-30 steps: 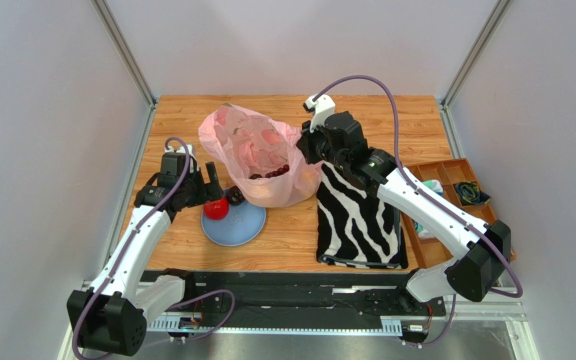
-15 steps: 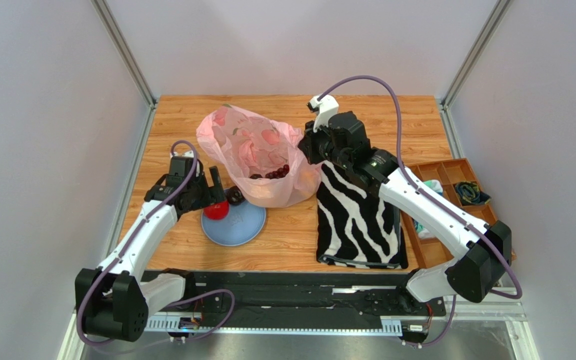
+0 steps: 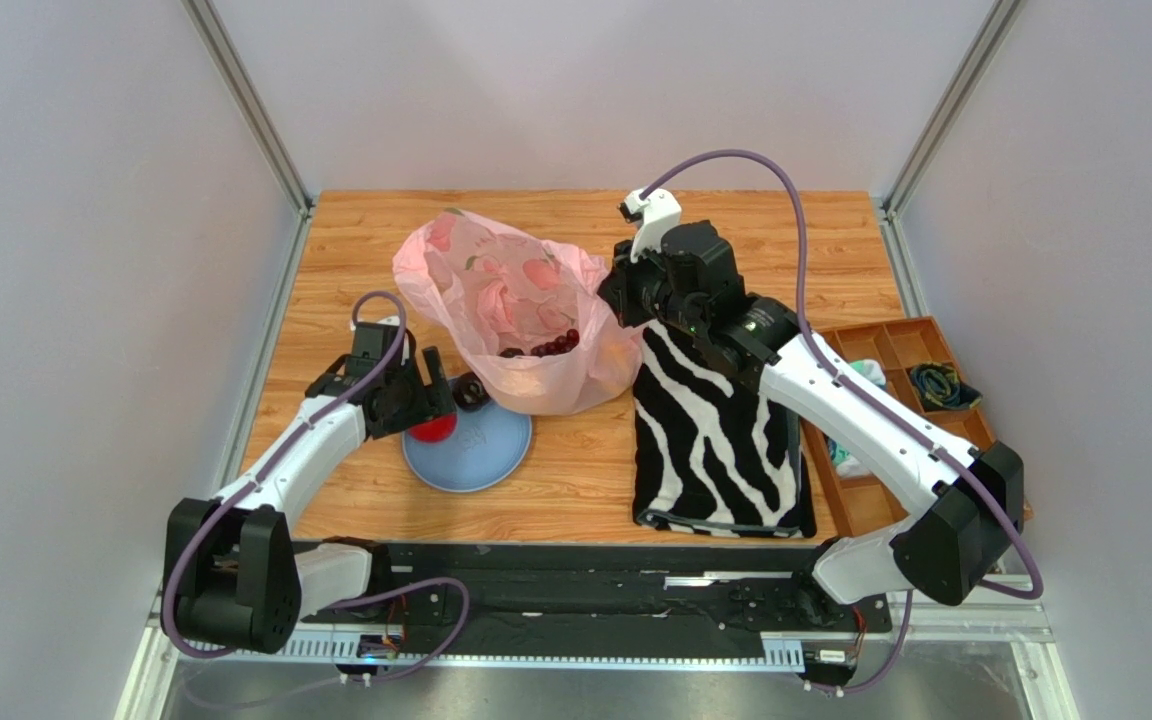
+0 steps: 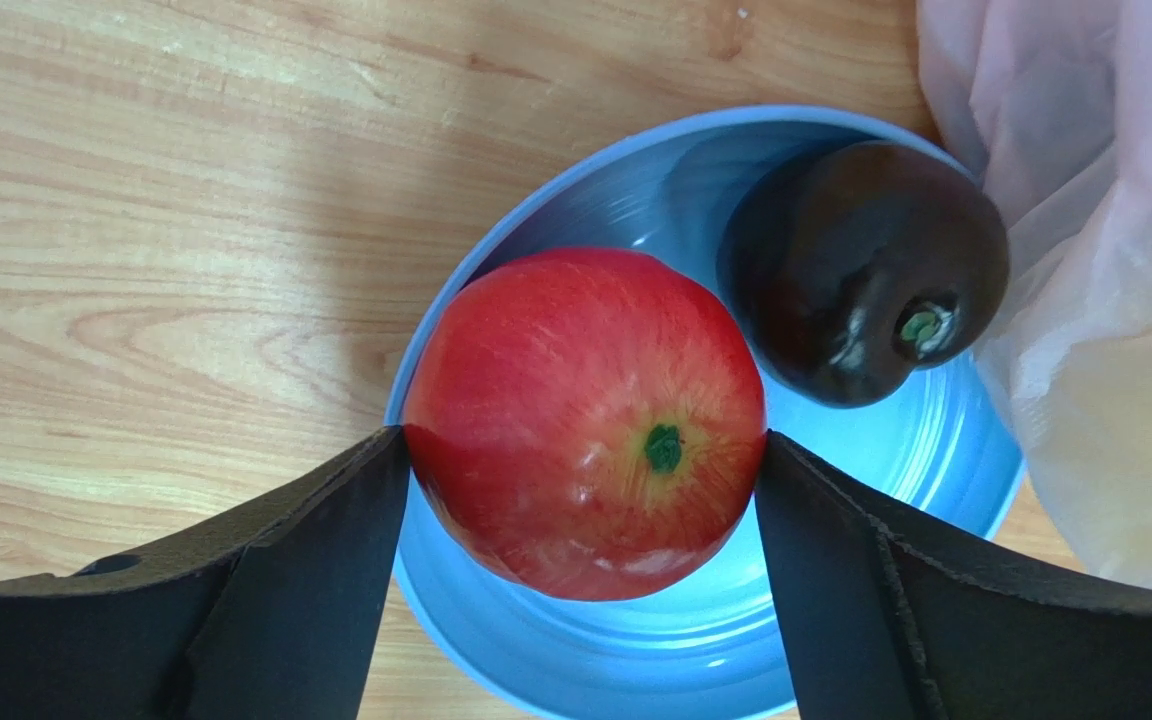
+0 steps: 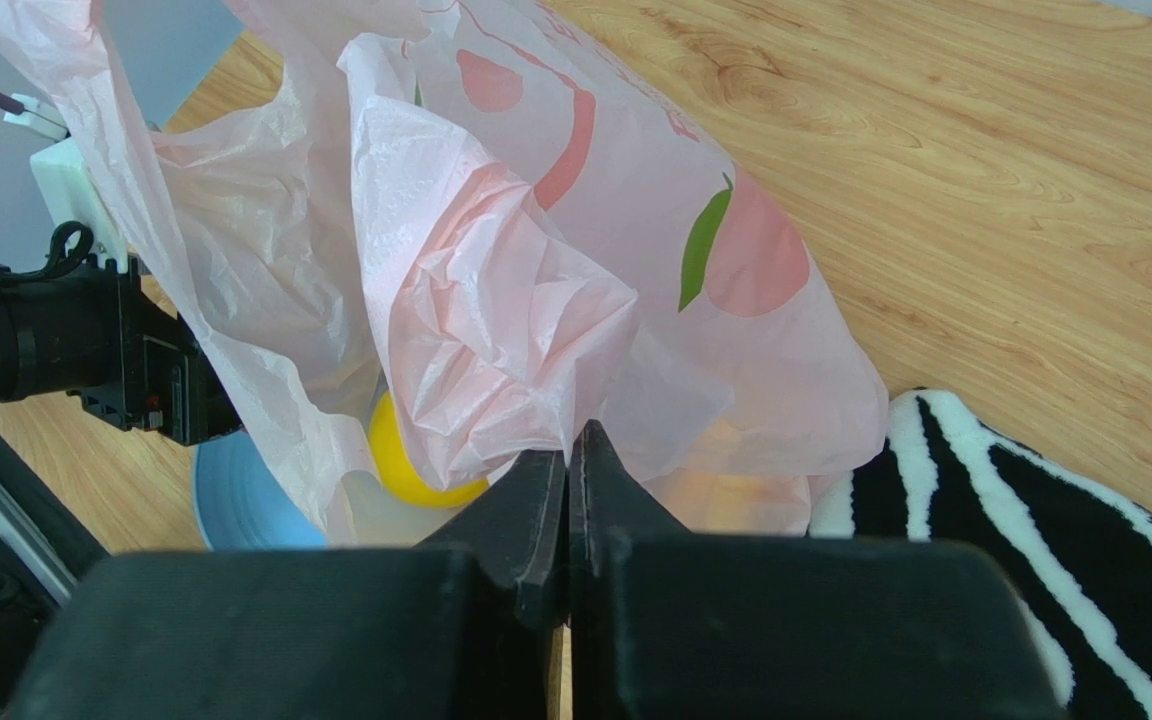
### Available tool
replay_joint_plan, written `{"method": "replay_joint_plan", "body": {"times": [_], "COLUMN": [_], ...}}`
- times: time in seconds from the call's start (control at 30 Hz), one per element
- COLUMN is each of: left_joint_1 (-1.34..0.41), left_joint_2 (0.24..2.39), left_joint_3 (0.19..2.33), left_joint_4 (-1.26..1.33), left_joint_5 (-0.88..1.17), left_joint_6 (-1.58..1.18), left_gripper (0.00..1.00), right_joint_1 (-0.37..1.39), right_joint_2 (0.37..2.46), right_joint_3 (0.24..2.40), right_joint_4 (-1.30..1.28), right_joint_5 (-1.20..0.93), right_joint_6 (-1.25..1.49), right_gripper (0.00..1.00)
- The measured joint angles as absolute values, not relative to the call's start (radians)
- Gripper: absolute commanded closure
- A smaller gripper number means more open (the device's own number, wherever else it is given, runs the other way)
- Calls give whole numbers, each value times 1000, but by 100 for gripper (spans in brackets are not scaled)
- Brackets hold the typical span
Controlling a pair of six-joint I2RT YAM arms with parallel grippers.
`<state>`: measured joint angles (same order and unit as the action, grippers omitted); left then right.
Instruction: Place the fruits into the plastic bag
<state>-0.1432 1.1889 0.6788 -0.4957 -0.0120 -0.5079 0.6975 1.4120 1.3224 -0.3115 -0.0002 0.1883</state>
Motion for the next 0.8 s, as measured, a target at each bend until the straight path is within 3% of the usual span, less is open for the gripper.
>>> {"method": "replay_joint_plan", "body": {"times": [0.23, 0.8], "left_joint_1": [-143, -143], "left_joint_2": [1189, 1007], "left_joint_3": [677, 667], "left_joint_4": [-482, -505], "left_joint_5": [-9, -58], "left_joint_6": [-511, -511], "left_gripper": [35, 37], "right_joint_1": [697, 692], "right_joint_2": [1412, 1412], "right_joint_3": [1322, 1322], "right_joint_4": [-309, -309], "right_joint_5": [-19, -28], "right_joint_6": [194, 195], "right_gripper": [100, 100]}}
